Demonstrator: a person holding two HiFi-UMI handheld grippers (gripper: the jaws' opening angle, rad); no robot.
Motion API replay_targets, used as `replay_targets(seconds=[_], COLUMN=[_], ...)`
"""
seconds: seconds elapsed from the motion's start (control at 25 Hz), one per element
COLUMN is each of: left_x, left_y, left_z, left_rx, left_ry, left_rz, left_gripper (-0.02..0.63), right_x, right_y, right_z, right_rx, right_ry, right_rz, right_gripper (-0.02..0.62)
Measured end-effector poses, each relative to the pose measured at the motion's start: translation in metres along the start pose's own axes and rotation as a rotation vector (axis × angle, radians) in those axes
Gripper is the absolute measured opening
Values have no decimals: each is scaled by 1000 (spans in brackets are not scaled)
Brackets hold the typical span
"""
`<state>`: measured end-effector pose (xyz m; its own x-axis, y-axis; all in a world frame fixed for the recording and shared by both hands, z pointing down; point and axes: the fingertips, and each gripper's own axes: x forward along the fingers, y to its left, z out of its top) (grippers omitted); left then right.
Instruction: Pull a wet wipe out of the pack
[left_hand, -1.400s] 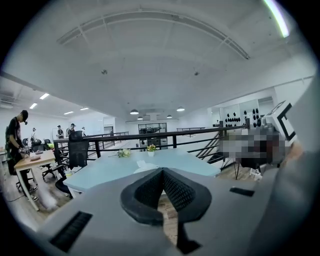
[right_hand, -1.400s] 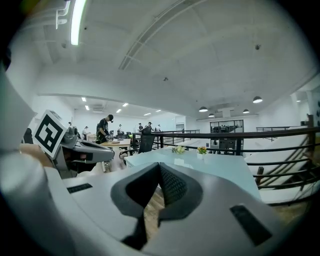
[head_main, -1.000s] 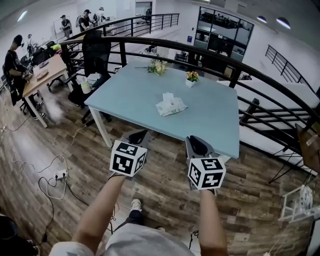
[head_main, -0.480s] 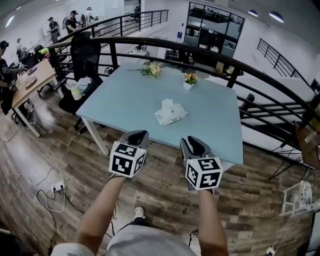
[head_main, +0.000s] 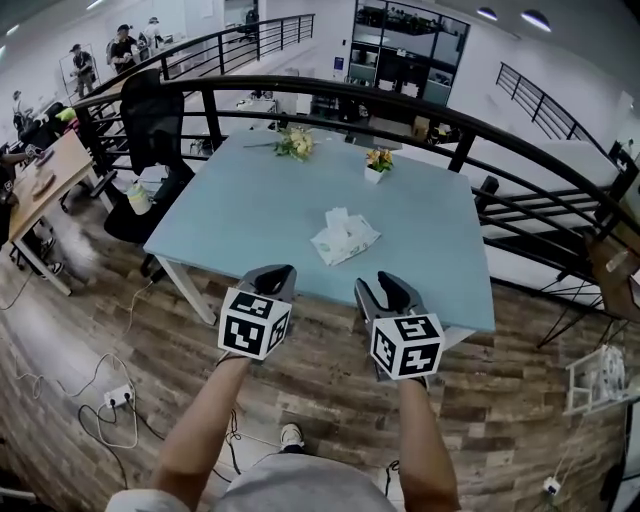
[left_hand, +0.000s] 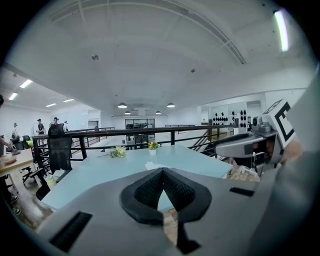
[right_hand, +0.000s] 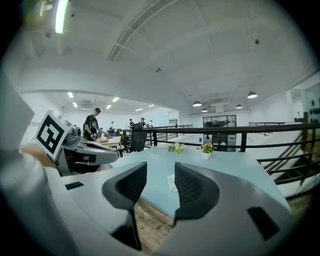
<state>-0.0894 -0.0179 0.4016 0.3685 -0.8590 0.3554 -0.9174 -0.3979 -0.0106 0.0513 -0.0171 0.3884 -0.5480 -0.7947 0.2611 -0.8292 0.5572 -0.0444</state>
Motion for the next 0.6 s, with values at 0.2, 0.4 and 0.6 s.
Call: replay_targets(seconds=[0.2,0.4,0.6], left_x=[7,14,20], left_y=[18,31,42], left_z=[0,-1,-2], left_rx=[-1,-2,1], left_ry=[0,0,2], left_rz=[-31,-57,-72], left_gripper=[-5,-5,-5], right_x=[14,28,40], right_y=[5,7,9], right_z=[3,5,5], right_rx=[12,19,30], right_ry=[10,17,24], right_rz=[-36,-75,-92], right_gripper=[199,245,280])
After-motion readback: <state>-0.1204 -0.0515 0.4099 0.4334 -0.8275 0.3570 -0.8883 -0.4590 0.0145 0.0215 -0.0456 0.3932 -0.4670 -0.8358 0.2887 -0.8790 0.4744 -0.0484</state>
